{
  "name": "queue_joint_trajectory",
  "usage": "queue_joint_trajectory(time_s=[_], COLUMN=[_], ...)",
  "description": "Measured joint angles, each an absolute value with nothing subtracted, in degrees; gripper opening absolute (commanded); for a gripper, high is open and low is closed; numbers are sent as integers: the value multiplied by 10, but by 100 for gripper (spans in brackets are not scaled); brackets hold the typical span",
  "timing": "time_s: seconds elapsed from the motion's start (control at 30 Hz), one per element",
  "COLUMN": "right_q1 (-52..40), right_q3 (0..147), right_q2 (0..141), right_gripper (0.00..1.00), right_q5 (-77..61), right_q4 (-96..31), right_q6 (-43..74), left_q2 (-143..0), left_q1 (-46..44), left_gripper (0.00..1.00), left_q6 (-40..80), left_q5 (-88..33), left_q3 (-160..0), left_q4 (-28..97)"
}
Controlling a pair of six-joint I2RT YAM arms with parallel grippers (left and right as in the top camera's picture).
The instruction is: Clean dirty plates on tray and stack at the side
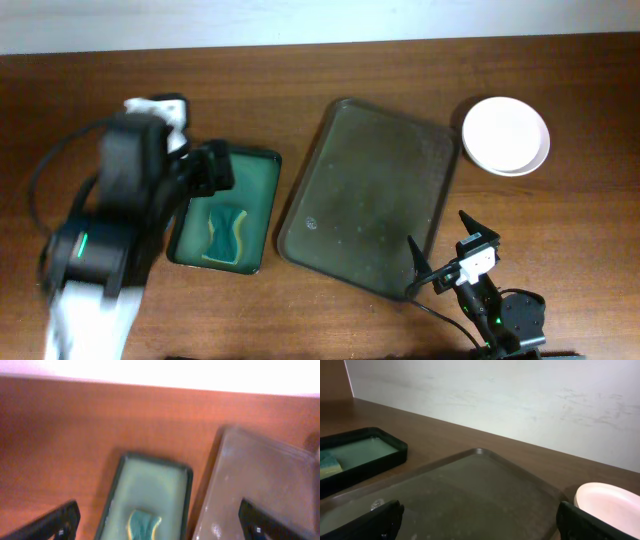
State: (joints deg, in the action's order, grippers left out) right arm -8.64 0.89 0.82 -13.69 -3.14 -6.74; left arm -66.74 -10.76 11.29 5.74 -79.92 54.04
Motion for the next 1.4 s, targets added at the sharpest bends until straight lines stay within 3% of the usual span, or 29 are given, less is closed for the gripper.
queue_joint_trajectory(time_s=[0.23,0.43,0.53,1.4], right_q1=[-86,-86,-86,-86], right_q3=[8,8,8,8], right_q2=[7,7,7,7], right_gripper=[98,98,98,98], right_q5=[-135,-135,-135,-135], right_q4=[-31,-31,-31,-31], right_q6=[-67,-67,-67,-67], left_q2=[-231,-12,-8,-8], left_q1=[-11,13,13,13], left_gripper=[99,99,100,99], left_q6=[113,113,113,113], left_q5=[58,34,32,32], left_q3=[-317,-84,-13,-10], left_q4=[249,131,49,47])
